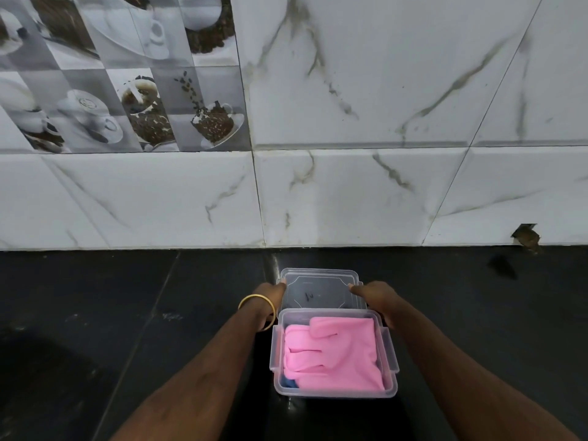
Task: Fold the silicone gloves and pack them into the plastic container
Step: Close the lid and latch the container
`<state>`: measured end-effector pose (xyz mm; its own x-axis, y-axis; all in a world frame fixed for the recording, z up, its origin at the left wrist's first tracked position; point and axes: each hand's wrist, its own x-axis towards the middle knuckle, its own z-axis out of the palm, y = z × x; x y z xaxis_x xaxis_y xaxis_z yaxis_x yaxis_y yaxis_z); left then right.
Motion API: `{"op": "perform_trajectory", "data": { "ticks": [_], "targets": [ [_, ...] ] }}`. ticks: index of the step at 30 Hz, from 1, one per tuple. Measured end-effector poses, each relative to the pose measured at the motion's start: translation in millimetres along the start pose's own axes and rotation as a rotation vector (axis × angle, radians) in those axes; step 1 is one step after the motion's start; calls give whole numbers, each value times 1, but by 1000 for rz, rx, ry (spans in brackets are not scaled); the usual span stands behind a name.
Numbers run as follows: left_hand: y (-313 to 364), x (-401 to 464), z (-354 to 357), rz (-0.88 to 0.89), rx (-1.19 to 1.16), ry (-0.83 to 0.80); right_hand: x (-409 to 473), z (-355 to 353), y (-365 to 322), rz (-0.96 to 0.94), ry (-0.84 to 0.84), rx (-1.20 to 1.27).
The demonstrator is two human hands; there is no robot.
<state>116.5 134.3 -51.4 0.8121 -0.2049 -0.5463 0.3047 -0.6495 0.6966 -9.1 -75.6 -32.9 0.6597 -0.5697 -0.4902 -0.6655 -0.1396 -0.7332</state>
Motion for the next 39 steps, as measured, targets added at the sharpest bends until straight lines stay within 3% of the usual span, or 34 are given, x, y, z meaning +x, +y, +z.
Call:
{"op": "perform_trajectory", "data": {
  "ticks": [6,13,18,23,30,39],
  "targets": [
    [24,-20,-12,79,-131,63,-19,-11,-16,-172,84,192],
    [44,-60,-30,162,-489,187,-59,-24,-28,-378,179,433],
    [40,-85,-39,179,-707,203,-88,-28,-27,-322,170,753],
    [26,-104,-46,226,-664,182,-113,-30,-20,-271,186,1075],
    [-9,-132,-31,335,-493,187,-139,-24,4,-311,373,823],
    [-54,-155,-13,348,-186,320,-153,0,42,-314,397,576]
  ]
}}
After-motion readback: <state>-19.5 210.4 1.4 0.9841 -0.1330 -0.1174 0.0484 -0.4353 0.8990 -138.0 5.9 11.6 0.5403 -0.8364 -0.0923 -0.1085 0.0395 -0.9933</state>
